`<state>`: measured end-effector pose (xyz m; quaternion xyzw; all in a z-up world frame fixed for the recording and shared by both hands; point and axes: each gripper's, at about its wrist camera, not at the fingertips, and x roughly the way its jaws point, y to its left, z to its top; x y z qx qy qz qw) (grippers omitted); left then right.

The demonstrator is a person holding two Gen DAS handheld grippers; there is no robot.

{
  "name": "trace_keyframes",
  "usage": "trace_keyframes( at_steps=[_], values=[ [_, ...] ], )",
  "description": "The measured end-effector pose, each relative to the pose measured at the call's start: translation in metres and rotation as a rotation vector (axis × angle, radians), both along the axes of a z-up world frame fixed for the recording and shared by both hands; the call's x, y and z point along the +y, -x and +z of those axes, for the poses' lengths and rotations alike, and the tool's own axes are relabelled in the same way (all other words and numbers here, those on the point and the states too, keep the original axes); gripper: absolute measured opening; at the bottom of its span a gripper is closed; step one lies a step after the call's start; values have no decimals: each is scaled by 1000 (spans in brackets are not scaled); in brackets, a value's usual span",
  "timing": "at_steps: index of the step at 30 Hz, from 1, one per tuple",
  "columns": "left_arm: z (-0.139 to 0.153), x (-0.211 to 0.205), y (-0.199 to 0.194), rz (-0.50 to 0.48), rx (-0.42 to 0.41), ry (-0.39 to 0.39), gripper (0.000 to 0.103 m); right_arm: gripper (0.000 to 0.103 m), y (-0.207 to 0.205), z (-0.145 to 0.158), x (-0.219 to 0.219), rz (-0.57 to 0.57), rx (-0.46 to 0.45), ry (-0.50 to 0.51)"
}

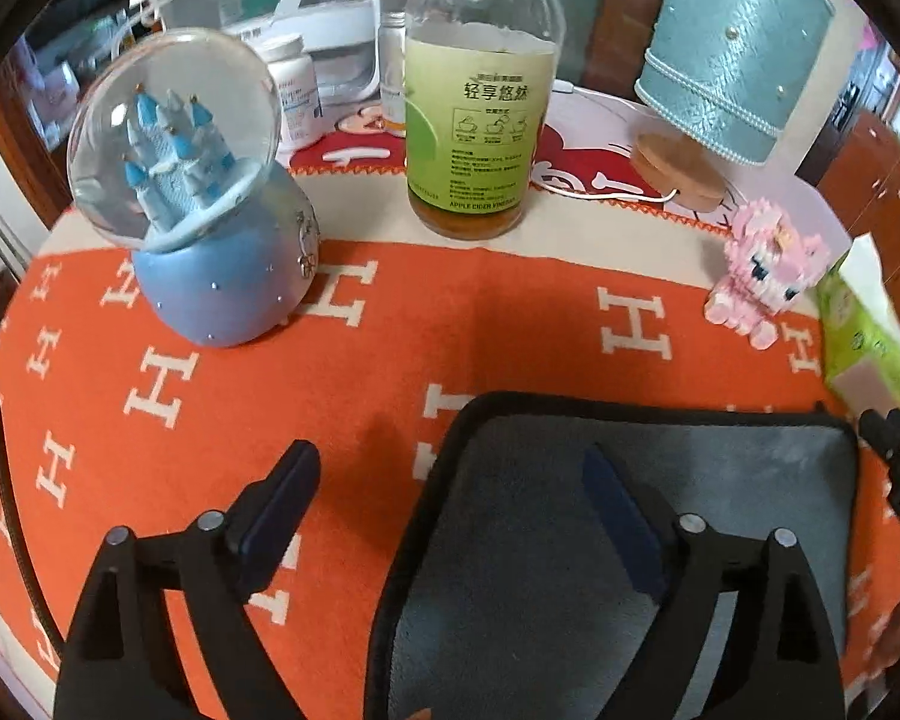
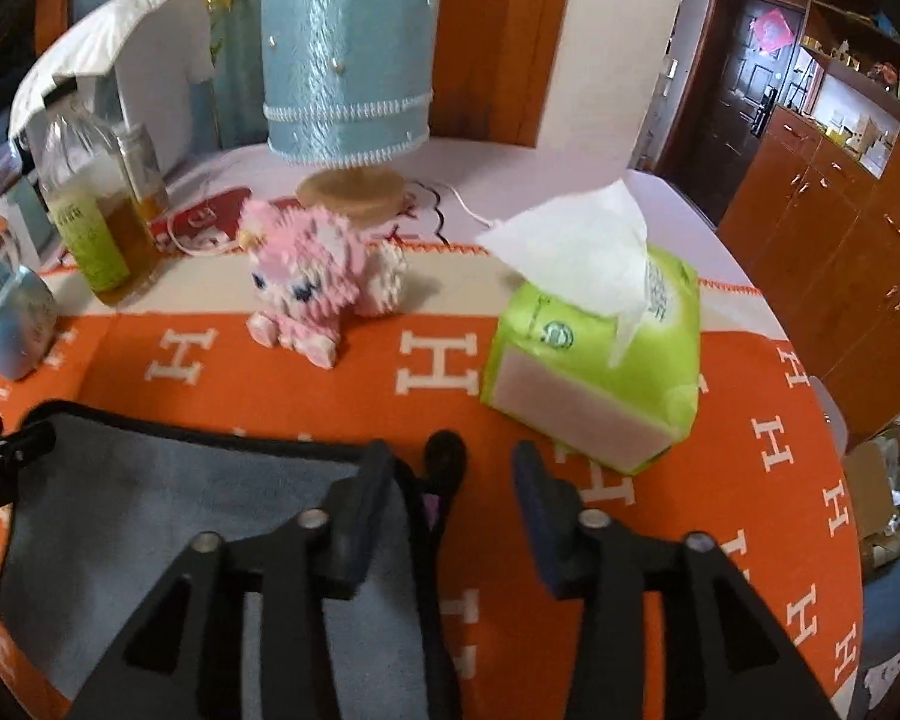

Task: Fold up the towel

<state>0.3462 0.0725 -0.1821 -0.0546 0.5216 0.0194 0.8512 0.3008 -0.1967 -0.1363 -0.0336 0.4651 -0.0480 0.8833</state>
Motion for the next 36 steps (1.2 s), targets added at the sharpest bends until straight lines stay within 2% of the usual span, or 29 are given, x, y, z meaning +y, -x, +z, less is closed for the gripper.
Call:
trace_keyframes(
  at_steps=[2,5,12,17,24,26,30,36],
  values=[
    [5,2,2,-7,-6,16,95,47,4,9,2,15,-9,-21],
    [17,1,9,-8,-41,-3,101,47,10,19,6,24,-13,-25],
    [53,-8,34,-60,-73,-20,102,47,27,44,19,32,-27,-36],
    [96,-11,61,-94,-130,-24,102,48,49,68,31,38,-50,-2],
    [141,-16,99,-134,-151,1,102,48,83,105,39,56,-69,-62],
    [148,-20,107,-148,-156,-3,102,50,92,116,40,63,-77,-79],
    [162,-22,124,-162,-187,3,102,63,111,135,40,63,-103,-116],
    [178,-21,152,-179,-225,52,102,65,144,153,39,66,-137,-151]
  ],
)
